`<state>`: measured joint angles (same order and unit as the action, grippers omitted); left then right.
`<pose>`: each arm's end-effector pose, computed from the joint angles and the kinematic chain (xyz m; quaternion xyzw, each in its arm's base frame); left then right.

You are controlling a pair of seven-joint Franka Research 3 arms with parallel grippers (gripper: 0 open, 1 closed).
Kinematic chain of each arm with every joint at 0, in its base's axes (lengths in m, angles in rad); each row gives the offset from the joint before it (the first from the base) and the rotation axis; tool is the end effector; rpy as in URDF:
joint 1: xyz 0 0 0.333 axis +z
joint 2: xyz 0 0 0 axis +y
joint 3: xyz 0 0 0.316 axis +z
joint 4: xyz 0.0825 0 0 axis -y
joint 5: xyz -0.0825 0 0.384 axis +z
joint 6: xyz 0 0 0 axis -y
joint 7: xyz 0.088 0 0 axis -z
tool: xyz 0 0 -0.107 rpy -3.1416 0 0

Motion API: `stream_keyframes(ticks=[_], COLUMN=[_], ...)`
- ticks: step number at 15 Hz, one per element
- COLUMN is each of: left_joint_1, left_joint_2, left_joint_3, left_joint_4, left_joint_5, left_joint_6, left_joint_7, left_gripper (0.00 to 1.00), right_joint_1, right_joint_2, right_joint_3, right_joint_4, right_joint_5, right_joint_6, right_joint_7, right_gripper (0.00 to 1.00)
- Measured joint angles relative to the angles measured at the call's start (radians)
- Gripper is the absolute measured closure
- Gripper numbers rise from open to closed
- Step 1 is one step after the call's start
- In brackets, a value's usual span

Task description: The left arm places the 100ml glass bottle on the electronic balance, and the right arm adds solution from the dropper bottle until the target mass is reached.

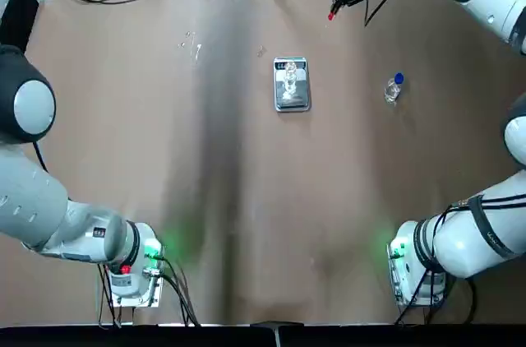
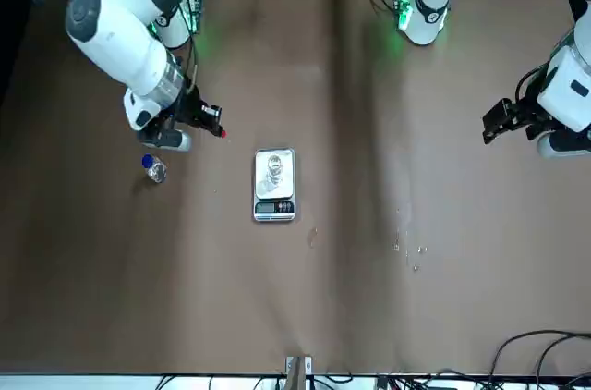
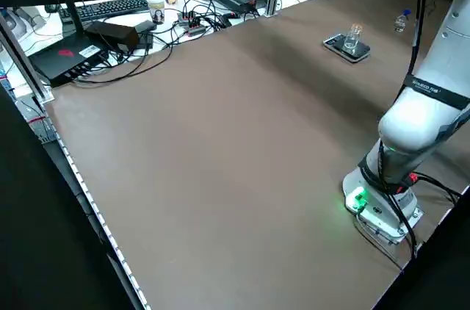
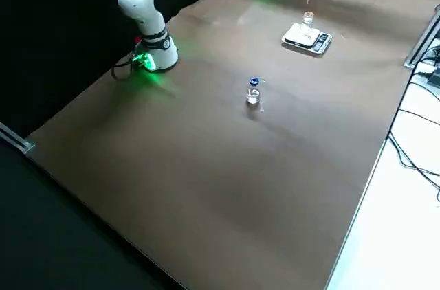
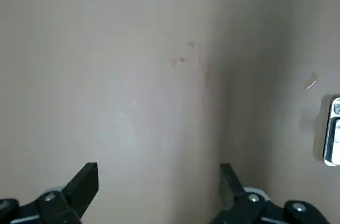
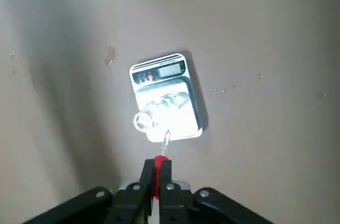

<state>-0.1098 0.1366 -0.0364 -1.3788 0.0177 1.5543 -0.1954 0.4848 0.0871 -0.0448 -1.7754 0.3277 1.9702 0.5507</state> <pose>0.5898 -0.0832 0.6350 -0.9995 -0.0251 -0.0203 0.0030 0.5347 0.2755 0.5155 -0.9809 0.1095 0.0252 0.1586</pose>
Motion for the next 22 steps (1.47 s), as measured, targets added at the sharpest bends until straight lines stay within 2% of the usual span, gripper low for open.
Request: stream_keyframes(ticks=[13,22], left_joint_1=[0.0,0.0], left_joint_2=[0.0,0.0], left_joint_3=[-0.001,-0.004], left_joint_4=[0.0,-0.001], left_joint_5=[0.0,0.0], left_joint_6=[0.0,0.0], left_joint_7=[0.0,0.0], left_gripper=[0.0,0.0], right_joint_1=[0.12,0.15], right_joint_2=[0.084,0.16], right_joint_3=[0.0,-0.003], right_joint_4=[0.0,0.0], right_joint_5=[0.0,-0.031], right_joint_6=[0.12,0.202], right_joint_7=[0.089,0.108], right_gripper=[0.93,0.92])
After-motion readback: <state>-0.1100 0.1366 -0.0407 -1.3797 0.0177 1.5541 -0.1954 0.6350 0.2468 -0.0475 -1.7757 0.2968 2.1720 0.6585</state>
